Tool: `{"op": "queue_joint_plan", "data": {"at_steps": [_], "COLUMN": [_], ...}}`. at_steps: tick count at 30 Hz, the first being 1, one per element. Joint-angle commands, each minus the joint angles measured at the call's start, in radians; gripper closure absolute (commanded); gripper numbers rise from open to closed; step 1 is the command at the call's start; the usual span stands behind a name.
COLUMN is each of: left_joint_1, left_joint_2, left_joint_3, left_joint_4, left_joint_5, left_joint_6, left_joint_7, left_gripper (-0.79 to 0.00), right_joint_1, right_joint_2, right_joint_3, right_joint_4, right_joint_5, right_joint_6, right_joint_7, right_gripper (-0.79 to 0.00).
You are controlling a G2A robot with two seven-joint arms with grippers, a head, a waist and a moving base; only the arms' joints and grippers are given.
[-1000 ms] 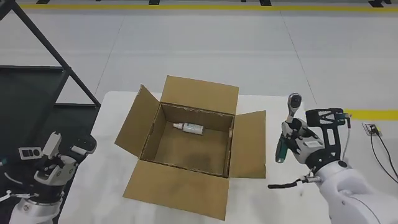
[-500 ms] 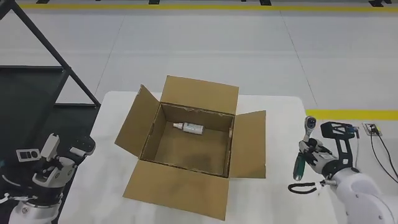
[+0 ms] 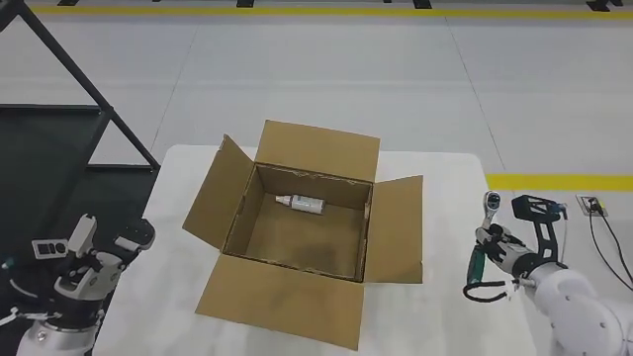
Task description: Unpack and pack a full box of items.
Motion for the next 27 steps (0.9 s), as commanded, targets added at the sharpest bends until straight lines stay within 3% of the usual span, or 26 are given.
{"op": "queue_joint_plan", "data": {"at_steps": [1, 7, 13, 18, 27], "left_joint_1": [-0.007, -0.002, 0.018, 0.025, 0.019], "left_joint_2": [0.001, 0.001, 0.0, 0.0, 0.001], "left_joint_3": [0.008, -0.004, -0.023, -0.03, -0.019], "left_joint_4": [-0.001, -0.003, -0.001, -0.014, -0.026], "left_joint_5": [0.007, 0.001, -0.012, -0.013, 0.0], "left_joint_6": [0.0, -0.007, -0.012, -0.009, 0.001], "left_joint_7": [-0.005, -0.007, -0.01, -0.012, -0.017], "left_gripper": [-0.785, -0.785, -0.785, -0.785, -0.785], "right_joint_1": [0.02, 0.15, 0.239, 0.252, 0.244], "right_joint_2": [0.003, 0.02, 0.047, 0.067, 0.089], "right_joint_3": [-0.03, -0.062, -0.015, 0.013, -0.008], "right_joint_4": [0.041, 0.249, 0.448, 0.536, 0.585], "right_joint_5": [-0.023, -0.071, -0.059, -0.054, -0.116], "right_joint_6": [-0.007, -0.027, -0.146, -0.238, -0.227], "right_joint_7": [-0.008, 0.02, 0.011, -0.02, -0.041], "right_gripper": [0.0, 0.0, 0.0, 0.0, 0.0]}}
